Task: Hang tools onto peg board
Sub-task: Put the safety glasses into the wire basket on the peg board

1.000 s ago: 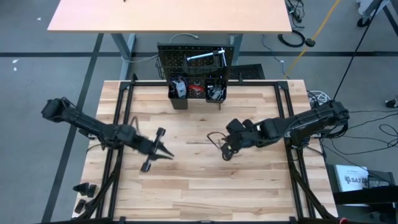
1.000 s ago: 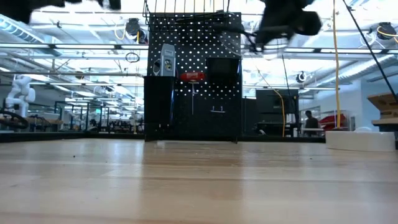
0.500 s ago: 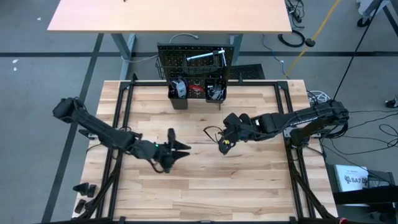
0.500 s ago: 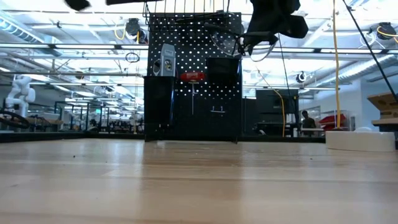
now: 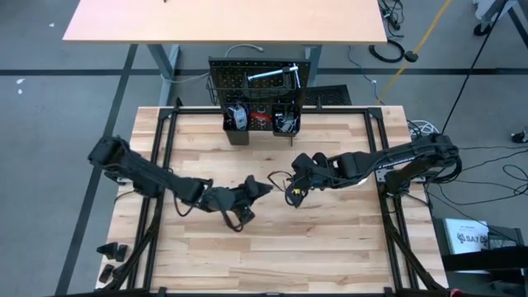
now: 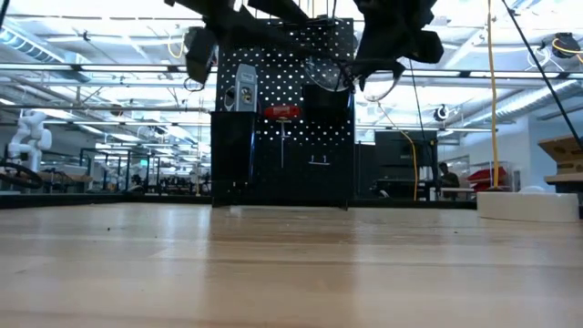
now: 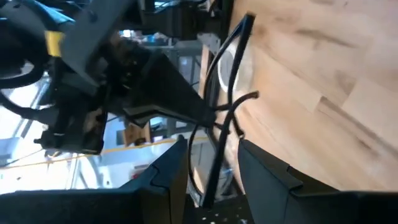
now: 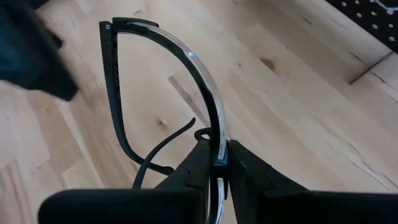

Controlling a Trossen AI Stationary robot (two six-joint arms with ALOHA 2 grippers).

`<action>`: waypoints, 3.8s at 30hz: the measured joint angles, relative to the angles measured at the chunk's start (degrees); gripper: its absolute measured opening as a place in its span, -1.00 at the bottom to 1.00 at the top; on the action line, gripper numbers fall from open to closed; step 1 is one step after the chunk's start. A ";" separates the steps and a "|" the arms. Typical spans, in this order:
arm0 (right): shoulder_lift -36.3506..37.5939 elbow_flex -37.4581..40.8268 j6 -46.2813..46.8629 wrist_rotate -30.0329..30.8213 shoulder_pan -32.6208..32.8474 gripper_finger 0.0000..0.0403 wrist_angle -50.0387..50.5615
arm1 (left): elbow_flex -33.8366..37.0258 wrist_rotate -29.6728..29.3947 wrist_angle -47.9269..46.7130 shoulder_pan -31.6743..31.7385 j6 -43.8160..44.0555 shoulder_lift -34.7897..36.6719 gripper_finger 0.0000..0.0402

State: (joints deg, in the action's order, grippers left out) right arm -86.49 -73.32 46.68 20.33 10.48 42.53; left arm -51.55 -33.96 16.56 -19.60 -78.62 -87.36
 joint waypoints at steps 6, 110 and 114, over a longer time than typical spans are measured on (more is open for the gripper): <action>-0.77 0.00 -2.83 -2.52 -0.24 -0.85 -3.38 | 0.01 0.66 1.01 1.59 -3.22 -1.29 -0.33; 15.40 9.29 0.89 23.07 8.22 -0.16 6.82 | -30.90 2.11 -39.81 39.15 9.32 20.31 -1.00; 15.40 9.29 0.85 22.81 8.26 -0.16 5.75 | -30.88 2.53 -40.47 39.51 9.32 19.82 -1.00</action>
State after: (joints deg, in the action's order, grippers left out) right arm -71.09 -64.03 47.53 43.14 18.74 48.28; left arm -82.43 -31.43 -23.92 19.91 -69.30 -67.54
